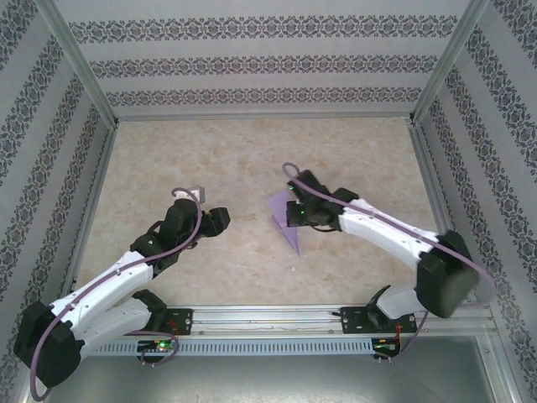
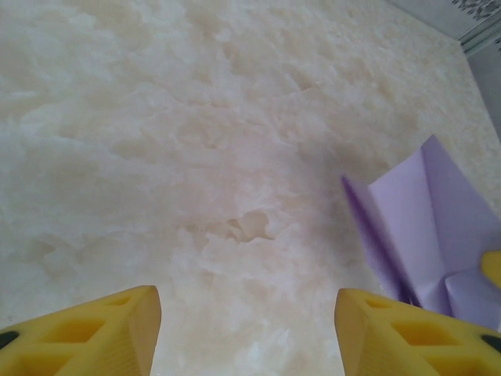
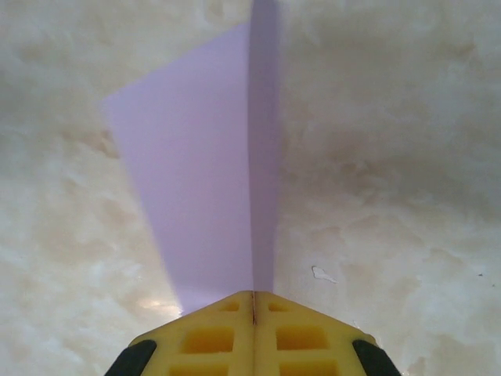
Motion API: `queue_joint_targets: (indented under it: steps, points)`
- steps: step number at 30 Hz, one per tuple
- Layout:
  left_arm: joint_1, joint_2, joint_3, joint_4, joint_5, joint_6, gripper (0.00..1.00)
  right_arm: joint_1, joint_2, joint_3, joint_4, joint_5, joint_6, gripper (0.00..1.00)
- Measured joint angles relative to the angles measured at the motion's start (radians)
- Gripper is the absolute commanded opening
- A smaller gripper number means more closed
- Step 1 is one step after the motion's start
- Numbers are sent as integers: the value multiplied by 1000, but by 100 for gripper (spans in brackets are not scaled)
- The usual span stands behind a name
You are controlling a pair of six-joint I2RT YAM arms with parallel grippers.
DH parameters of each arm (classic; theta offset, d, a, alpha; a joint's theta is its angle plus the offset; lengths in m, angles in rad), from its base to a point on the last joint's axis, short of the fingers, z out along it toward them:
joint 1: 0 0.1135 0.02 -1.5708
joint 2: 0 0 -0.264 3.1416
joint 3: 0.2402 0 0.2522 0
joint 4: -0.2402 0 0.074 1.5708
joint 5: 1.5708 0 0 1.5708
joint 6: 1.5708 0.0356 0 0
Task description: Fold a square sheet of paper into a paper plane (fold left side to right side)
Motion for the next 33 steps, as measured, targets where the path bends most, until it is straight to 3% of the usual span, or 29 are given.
queue_joint_targets:
  steps: [7,14,24,33]
  points:
    - [25,-61,2,6,26,-12,63,-208,-112,-206,262,-310,70,0]
    - [32,-55,2,9,63,-36,63,-204,21,-307,561,-517,217,0]
    - [40,-63,-14,16,79,-56,62,-143,226,-331,849,-579,312,0]
    - [41,-62,-18,15,83,-57,62,-153,281,-389,883,-560,301,6]
